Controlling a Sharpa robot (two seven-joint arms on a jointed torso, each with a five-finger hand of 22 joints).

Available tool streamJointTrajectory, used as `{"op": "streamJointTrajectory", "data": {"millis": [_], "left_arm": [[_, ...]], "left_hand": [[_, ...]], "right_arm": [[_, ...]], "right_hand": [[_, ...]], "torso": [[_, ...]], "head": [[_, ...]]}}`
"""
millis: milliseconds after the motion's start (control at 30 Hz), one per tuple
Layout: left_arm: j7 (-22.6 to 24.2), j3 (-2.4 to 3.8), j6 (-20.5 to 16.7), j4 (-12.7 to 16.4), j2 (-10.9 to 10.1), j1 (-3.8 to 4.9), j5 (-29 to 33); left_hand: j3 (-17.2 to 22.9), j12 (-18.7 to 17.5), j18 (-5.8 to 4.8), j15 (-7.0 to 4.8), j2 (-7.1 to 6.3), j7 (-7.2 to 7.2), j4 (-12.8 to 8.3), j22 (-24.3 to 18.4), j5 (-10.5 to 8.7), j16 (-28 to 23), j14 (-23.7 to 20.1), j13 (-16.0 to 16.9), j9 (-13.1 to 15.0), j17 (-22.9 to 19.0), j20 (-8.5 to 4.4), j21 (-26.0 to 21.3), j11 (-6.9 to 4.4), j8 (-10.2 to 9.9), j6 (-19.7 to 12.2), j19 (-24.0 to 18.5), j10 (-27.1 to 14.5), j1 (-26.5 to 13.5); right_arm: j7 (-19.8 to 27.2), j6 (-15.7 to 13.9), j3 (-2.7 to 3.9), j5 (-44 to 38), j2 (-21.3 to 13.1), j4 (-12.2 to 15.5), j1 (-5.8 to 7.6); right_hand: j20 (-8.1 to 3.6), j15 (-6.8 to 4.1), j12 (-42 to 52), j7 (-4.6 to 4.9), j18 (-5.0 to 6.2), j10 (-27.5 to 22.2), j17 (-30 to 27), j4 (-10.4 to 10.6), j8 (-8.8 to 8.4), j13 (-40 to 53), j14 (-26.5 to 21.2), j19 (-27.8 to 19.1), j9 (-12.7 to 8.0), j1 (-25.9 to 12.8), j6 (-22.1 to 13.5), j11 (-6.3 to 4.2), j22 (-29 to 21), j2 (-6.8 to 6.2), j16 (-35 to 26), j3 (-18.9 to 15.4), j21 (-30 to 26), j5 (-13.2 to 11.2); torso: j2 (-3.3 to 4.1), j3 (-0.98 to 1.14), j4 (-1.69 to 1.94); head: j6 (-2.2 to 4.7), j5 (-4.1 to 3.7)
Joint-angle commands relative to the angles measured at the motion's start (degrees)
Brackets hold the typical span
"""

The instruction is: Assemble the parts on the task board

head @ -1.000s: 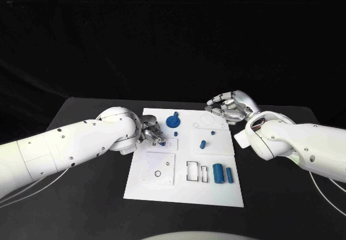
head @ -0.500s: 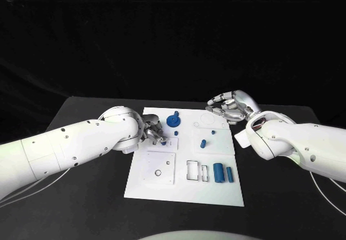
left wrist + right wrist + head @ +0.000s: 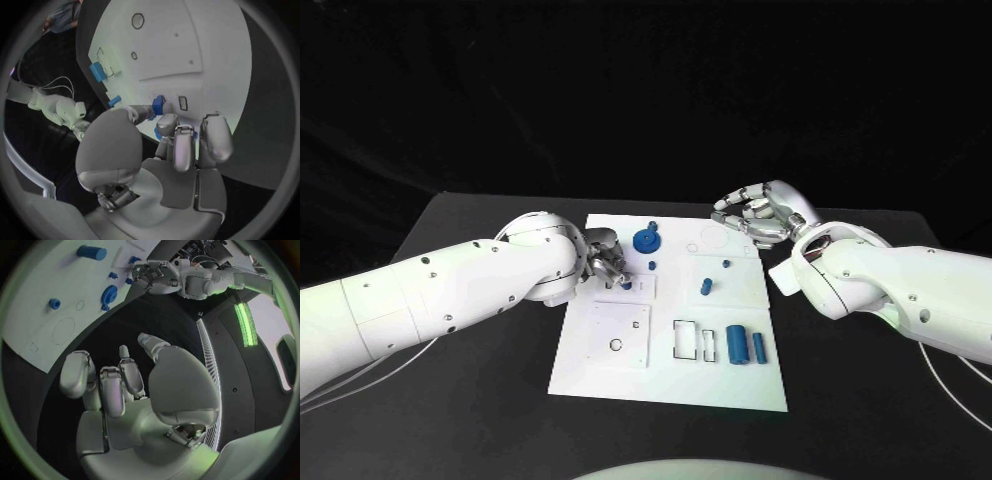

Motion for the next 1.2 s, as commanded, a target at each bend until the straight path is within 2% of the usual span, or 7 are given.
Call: {"op": "streamJointTrajectory", "data": {"millis": [33, 167, 333, 800, 967, 1200], "left_arm": [[-0.3, -0.07, 1.7, 0.0, -0.1, -0.15, -0.9], [-0.4, -0.07, 1.8, -0.1, -0.1, -0.16, -0.9], [-0.4, -0.07, 1.7, -0.2, -0.1, -0.16, -1.0], [-0.4, -0.11, 2.3, -0.2, 0.3, -0.16, -0.1], [-0.3, -0.29, 2.4, -0.5, 0.7, -0.16, -0.6], [-0.2, -0.41, 1.0, -0.4, 0.7, -0.33, -1.3]], "left_hand": [[12.3, 0.4, -0.30, -0.44, 0.35, -0.06, -12.6, 0.2, 0.49, 0.4, 5.3, 0.2, 0.2, 12.3, -0.46, 0.1, -0.08, 0.3, 0.3, 0.0, 0.5, -0.1], [12.3, 0.5, -0.32, -0.45, 0.29, -0.08, -12.6, 0.3, 0.80, 0.4, 5.4, 0.3, 0.2, 12.3, -0.47, 0.2, -0.10, 0.3, 0.4, 0.1, 0.6, -0.2], [12.3, 0.5, -0.30, -0.46, 0.26, -0.08, -12.6, 0.2, 0.93, 0.4, 5.3, 0.3, 0.2, 12.3, -0.48, 0.1, -0.10, 0.3, 0.4, 0.0, 0.6, -0.2], [12.3, 0.6, -0.33, -0.47, 0.23, -0.09, -12.6, 0.4, 1.14, 0.4, 5.4, 0.4, 0.3, 12.3, -0.49, 0.2, -0.10, 0.3, 0.4, 0.1, 0.7, -0.3], [12.0, 0.9, -0.34, -0.54, -0.03, -0.22, -12.7, 0.4, 2.34, 0.5, 5.4, 0.9, 0.4, 12.5, -0.55, 0.2, -0.21, 0.4, 0.6, 0.1, 1.1, -0.8], [11.9, 1.0, -0.35, -0.58, -0.05, -0.27, -12.8, 0.5, 2.82, 0.6, 5.4, 1.1, 0.5, 12.6, -0.58, 0.2, -0.26, 0.4, 0.7, 0.2, 1.2, -0.9]], "right_arm": [[0.4, 1.0, 0.00, -0.1, 0.0, 0.0, -0.06], [0.3, 1.0, 0.00, -0.1, 0.0, 0.0, -0.07], [0.3, 1.0, 0.00, -0.1, 0.0, 0.0, -0.10], [0.3, 1.0, -0.01, -0.2, 0.0, 0.0, -0.13], [0.4, 1.0, -0.01, -0.2, 0.0, 0.0, -0.13], [0.5, 1.0, -0.01, -0.1, 0.0, 0.0, -0.15]], "right_hand": [[0.08, -0.06, -0.3, -0.30, 0.87, -0.3, 3.0, 0.2, 0.35, 0.1, 3.2, -0.4, 0.1, -0.3, 0.0, 0.13, 0.0, 0.25, -0.2, 0.0, -0.2, 0.3], [0.08, -0.06, -0.3, -0.30, 0.87, -0.3, 3.0, 0.2, 0.35, 0.1, 3.2, -0.4, 0.1, -0.3, 0.0, 0.13, 0.0, 0.25, -0.2, 0.0, -0.2, 0.3], [0.08, -0.06, -0.3, -0.30, 0.87, -0.3, 3.0, 0.2, 0.35, 0.1, 3.2, -0.4, 0.1, -0.3, 0.0, 0.13, 0.0, 0.25, -0.2, 0.0, -0.2, 0.3], [0.07, -0.06, -0.3, -0.31, 0.87, -0.3, 3.0, 0.3, 0.38, 0.1, 3.2, -0.4, 0.1, -0.4, 0.0, 0.12, -0.1, 0.28, -0.2, 0.0, -0.2, 0.3], [0.07, -0.06, -0.3, -0.31, 0.87, -0.3, 3.0, 0.3, 0.38, 0.1, 3.2, -0.4, 0.1, -0.4, 0.0, 0.12, -0.1, 0.28, -0.2, 0.0, -0.2, 0.3], [0.07, -0.06, -0.3, -0.31, 0.87, -0.3, 3.0, 0.3, 0.38, 0.1, 3.2, -0.4, 0.1, -0.4, 0.0, 0.12, -0.1, 0.28, -0.2, 0.0, -0.2, 0.3]], "torso": [[-0.02, -0.03, -0.03], [0.00, -0.04, 0.08], [-0.02, -0.06, 0.03], [0.03, 0.05, -0.01], [0.05, 0.03, -0.04], [0.03, 0.05, -0.12]], "head": [[-0.04, -0.02], [-0.03, -0.04], [-0.12, 0.00], [-0.15, 0.03], [-0.12, 0.04], [-0.14, 0.06]]}}
